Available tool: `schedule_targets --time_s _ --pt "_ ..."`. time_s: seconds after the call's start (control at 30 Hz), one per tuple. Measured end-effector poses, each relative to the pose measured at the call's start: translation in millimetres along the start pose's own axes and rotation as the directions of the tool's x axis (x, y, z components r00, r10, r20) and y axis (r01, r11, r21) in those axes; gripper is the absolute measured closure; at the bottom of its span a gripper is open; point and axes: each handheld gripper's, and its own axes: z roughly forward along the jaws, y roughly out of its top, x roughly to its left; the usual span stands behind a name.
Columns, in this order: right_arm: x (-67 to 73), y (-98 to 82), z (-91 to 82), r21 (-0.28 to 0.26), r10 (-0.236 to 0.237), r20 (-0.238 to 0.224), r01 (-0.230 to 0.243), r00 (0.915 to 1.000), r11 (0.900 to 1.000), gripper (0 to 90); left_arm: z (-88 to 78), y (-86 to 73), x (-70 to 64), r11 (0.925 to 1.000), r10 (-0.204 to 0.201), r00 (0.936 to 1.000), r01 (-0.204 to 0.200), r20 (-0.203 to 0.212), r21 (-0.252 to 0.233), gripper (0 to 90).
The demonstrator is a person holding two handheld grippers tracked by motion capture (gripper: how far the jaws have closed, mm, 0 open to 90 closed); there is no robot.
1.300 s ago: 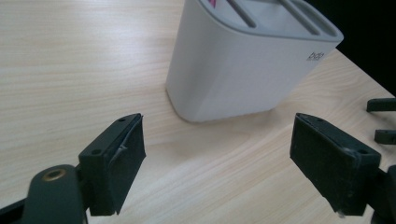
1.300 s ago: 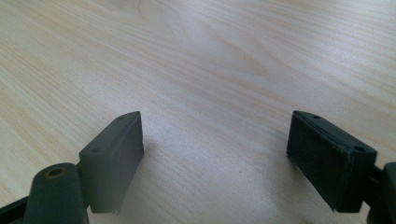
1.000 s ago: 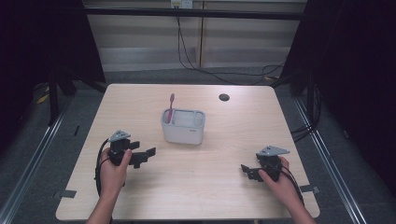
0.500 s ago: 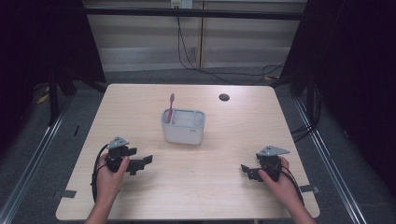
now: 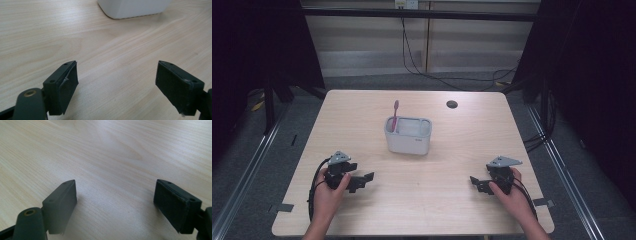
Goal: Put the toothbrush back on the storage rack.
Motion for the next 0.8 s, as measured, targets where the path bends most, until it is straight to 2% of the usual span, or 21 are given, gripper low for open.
schedule_targets --time_s 0.13,0.8 --pt "0.0 0.0 0.0 0.000 0.000 0.000 0.000 1.0000 1.000 18.2 0.5 -3.0 -0.4 0.9996 0.021 0.9996 -0.021 -0.017 0.019 18.2" --pt "0.0 0.0 0.0 0.000 0.000 0.000 0.000 1.0000 1.000 18.2 7.5 -11.7 -4.7 0.9981 0.046 0.9985 -0.045 -0.028 0.042 17.3"
